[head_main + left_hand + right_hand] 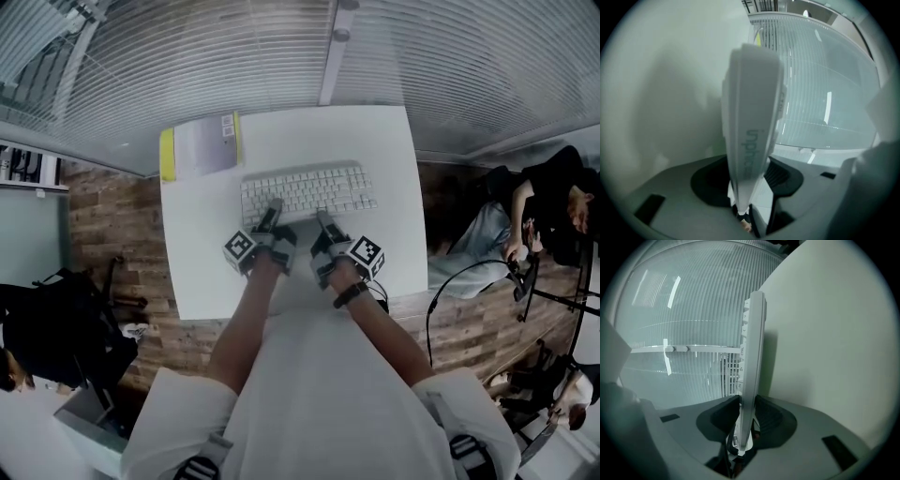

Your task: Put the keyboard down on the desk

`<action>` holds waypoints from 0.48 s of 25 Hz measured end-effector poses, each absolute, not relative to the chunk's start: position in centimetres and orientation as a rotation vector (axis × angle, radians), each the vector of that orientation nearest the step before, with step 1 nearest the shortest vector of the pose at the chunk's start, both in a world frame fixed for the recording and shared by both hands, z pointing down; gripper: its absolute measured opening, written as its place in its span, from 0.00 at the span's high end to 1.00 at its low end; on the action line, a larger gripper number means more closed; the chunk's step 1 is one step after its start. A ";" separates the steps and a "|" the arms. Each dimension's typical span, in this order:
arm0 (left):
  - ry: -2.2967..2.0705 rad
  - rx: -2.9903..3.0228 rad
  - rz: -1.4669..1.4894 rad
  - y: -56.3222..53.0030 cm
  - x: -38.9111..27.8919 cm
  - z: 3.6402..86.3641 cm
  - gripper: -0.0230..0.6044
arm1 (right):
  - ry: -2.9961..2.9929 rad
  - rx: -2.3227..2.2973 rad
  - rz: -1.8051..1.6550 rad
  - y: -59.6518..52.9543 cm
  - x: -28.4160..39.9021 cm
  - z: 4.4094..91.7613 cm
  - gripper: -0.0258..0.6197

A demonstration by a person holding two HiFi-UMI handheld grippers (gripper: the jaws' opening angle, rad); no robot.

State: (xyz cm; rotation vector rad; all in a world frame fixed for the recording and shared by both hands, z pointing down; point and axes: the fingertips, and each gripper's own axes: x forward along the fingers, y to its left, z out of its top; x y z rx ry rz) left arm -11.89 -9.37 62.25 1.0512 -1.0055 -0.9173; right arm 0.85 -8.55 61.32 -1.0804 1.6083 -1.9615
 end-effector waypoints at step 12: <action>-0.924 1.119 -0.804 -4.8 -10.1 61.1 0.66 | 1.573 -1.111 -1.986 -8.7 0.7 62.7 0.79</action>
